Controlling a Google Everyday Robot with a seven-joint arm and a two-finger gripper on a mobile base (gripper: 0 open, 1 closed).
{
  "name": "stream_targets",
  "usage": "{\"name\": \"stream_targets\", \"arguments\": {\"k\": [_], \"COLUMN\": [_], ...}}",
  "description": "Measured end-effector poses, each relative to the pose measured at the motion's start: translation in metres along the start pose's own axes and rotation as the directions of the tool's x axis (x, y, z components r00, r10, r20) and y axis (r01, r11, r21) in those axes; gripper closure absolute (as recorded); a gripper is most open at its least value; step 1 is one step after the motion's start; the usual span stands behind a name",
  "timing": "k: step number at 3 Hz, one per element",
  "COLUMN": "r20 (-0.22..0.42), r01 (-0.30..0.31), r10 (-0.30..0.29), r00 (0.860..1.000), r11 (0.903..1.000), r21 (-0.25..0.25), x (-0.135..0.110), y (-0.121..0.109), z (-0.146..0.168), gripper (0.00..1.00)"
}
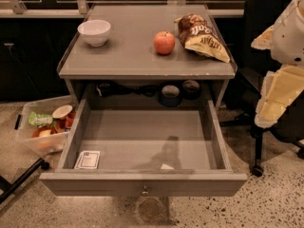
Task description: Place apple into top drawer
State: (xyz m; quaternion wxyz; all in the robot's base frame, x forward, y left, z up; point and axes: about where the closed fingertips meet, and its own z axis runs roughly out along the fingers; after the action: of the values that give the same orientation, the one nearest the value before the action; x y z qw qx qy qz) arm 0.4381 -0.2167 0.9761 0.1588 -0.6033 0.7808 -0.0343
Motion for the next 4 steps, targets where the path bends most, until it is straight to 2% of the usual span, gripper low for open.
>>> {"name": "stream_targets", "arguments": {"k": [2,3,4], "r20": [0.025,0.109,0.147], "r01": [-0.012,-0.107,-0.139], "r10": [0.012,0.104,0.128], "r00": [1.0,0.989,0.981], "r11": [0.9999,0.9942,0.988], "r21": [0.008,0.017,0.066], "x": [-0.009,-0.034,-0.043], "y": [0.0,0.004,-0.009], "z": [0.003,0.02,0.018], "gripper": [0.0,0.0,0.0]}}
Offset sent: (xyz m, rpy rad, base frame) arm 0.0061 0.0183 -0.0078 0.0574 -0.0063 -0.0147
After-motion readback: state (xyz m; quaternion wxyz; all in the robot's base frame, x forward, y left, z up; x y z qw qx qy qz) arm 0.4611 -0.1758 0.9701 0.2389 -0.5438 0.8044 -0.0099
